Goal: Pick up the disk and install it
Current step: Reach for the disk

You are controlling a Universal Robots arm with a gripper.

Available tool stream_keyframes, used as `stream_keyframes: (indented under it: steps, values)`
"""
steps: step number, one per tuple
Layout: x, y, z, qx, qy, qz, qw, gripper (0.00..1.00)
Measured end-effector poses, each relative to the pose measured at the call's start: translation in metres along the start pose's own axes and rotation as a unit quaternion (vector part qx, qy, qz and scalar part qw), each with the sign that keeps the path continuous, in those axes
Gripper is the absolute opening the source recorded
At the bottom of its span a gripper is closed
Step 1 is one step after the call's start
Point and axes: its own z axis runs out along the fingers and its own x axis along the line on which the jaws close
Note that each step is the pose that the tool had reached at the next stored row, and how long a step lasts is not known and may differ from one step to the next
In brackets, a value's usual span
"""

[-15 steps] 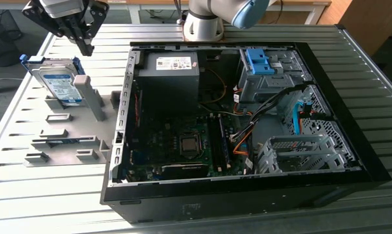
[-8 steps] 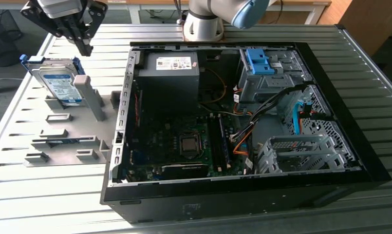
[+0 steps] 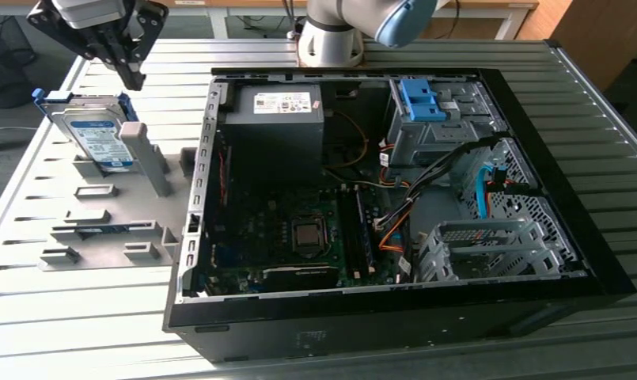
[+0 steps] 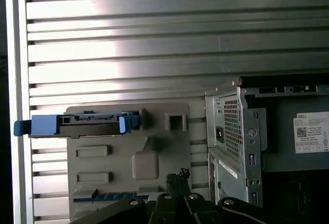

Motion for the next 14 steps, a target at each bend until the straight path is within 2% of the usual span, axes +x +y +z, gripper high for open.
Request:
stream_keyframes:
  steps: [4,7,8,10,14]
  values:
    - [0.0114,0.0050,0.0005,0.0000,0.0004,0.000,1.0000,0.11]
    - [0.0153,0.0089,0.0013,0.0007,0.0102,0.000,0.9999,0.11]
    - [0.0172,0.0099,0.0020,0.0008,0.0120,0.001,0.9999,0.11]
    - [0.0225,0.0109,0.0024,0.0010,0.0127,0.001,0.9999,0.11]
    - [0.0408,0.0134,0.0031,0.0009,0.0126,0.001,0.9999,0.11]
